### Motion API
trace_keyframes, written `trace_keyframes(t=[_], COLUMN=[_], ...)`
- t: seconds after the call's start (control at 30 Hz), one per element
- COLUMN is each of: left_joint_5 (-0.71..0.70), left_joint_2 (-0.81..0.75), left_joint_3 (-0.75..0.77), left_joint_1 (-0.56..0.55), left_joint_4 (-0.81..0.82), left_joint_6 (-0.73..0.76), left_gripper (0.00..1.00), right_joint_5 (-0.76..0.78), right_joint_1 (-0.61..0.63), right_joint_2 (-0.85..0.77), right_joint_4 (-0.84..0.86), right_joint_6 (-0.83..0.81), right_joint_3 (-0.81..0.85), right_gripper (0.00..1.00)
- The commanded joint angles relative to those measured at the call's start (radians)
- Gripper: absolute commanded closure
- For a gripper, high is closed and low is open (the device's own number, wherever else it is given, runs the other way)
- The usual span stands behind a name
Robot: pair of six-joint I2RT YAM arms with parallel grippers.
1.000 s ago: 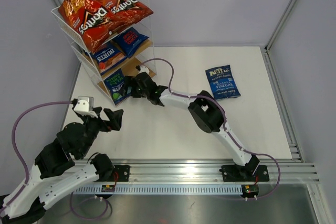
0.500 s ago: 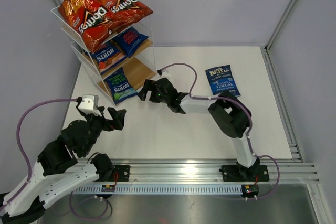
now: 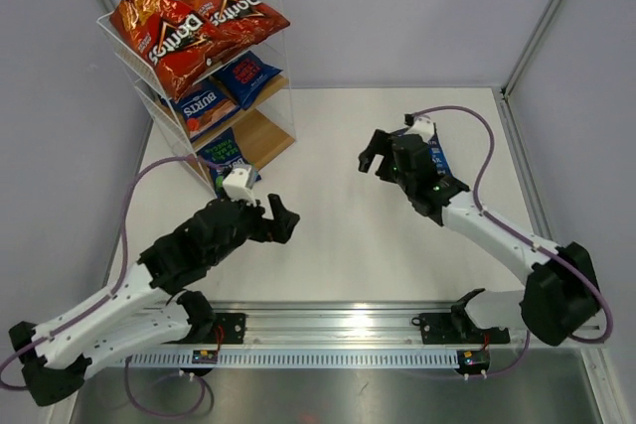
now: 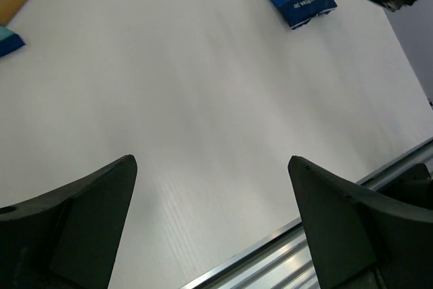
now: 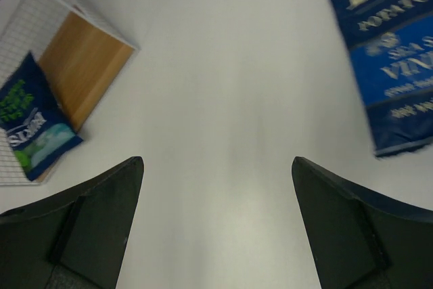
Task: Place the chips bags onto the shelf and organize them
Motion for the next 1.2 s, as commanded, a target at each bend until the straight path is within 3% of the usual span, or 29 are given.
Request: trace_keyframes(t=[0.0, 0.17, 0.37, 0.5, 0.7, 1.0, 1.17], left_joint_5=[0.118, 0.166, 0.181, 0.184, 0.247, 0.388, 0.339], left_joint_2=[0.158, 0.453, 0.779, 0.961, 1.227, 1.513, 1.616], left_joint_3=[0.019, 0.168, 0.334, 0.489, 0.715, 1.006, 1.062], left_joint_1=[0.000, 0.000, 0.002, 0.003, 0.024, 0.044, 0.046], left_joint_4=[0.236, 0.339, 0.402, 0.403, 0.411, 0.413, 0.330], left_joint_6=[-0.051, -0.071, -0.092, -0.099, -0.135, -0.240, -0.387], left_gripper=[0.01, 0.01, 0.01, 0.01, 0.01, 0.01, 0.01], right_joint_5=[0.143, 0.236, 0.295, 0.246, 0.125, 0.108, 0.079], right_joint_1=[-0.034, -0.056, -0.056, -0.057, -0.056, -0.057, -0.056], right_joint_2=[-0.146, -0.377, -0.634, -0.741, -0.880, -0.961, -0.998], right_joint_4=[-0.261, -0.531, -0.708, -0.788, -0.795, -0.812, -0.809], right_joint_6=[-0.069, -0.083, -0.078, -0.067, -0.052, -0.049, -0.038], right_joint_3=[-0.034, 0.012, 0.058, 0.087, 0.049, 0.001, 0.003], right_gripper=[0.01, 0.01, 0.01, 0.01, 0.01, 0.01, 0.00])
